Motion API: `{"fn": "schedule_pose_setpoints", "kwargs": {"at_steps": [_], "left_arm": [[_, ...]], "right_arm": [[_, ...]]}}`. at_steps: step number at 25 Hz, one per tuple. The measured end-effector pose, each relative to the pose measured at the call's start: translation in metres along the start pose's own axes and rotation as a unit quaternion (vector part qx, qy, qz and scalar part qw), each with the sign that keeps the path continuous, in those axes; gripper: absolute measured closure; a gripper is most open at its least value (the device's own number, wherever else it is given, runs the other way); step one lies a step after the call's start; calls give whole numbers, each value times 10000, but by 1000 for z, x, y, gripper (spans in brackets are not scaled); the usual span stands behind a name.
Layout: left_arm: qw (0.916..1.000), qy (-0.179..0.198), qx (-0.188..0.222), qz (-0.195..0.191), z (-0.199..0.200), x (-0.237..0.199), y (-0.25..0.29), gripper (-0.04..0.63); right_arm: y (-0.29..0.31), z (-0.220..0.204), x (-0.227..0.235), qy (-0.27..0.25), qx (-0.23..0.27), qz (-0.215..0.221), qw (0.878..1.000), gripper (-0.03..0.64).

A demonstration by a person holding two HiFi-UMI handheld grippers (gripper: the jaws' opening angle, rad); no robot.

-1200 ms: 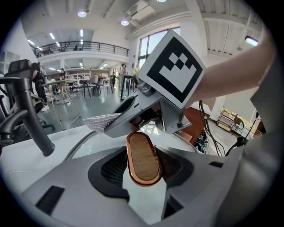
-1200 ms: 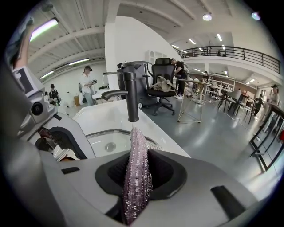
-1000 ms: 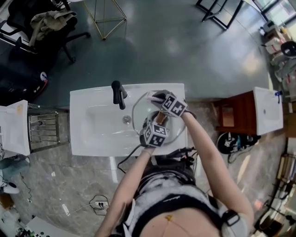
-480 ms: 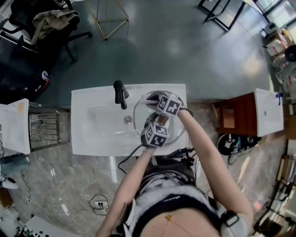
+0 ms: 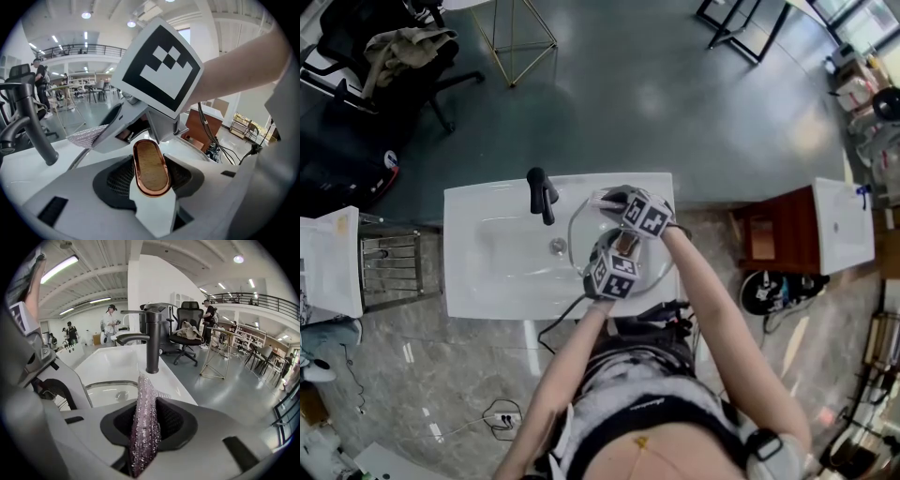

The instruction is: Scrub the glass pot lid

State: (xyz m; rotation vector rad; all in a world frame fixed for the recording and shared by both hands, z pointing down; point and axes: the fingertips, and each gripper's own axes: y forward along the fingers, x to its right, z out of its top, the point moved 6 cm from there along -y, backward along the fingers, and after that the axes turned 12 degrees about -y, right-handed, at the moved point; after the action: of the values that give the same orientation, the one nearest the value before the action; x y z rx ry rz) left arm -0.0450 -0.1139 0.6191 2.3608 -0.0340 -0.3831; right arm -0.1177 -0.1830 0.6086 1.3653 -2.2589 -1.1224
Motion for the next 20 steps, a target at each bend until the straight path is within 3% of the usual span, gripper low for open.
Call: {"fn": "schedule_pose_setpoints", "kwargs": {"at_steps": [12,20], "left_arm": [[10000,12,20,14,0,-2,-1,390],[10000,20,14,15,0,-1,-1,391]], "right_arm": [[-44,-52,4,1030,214,-910,9903,529],[-71,-81,-14,1364,310,-1459,9794,529]]}}
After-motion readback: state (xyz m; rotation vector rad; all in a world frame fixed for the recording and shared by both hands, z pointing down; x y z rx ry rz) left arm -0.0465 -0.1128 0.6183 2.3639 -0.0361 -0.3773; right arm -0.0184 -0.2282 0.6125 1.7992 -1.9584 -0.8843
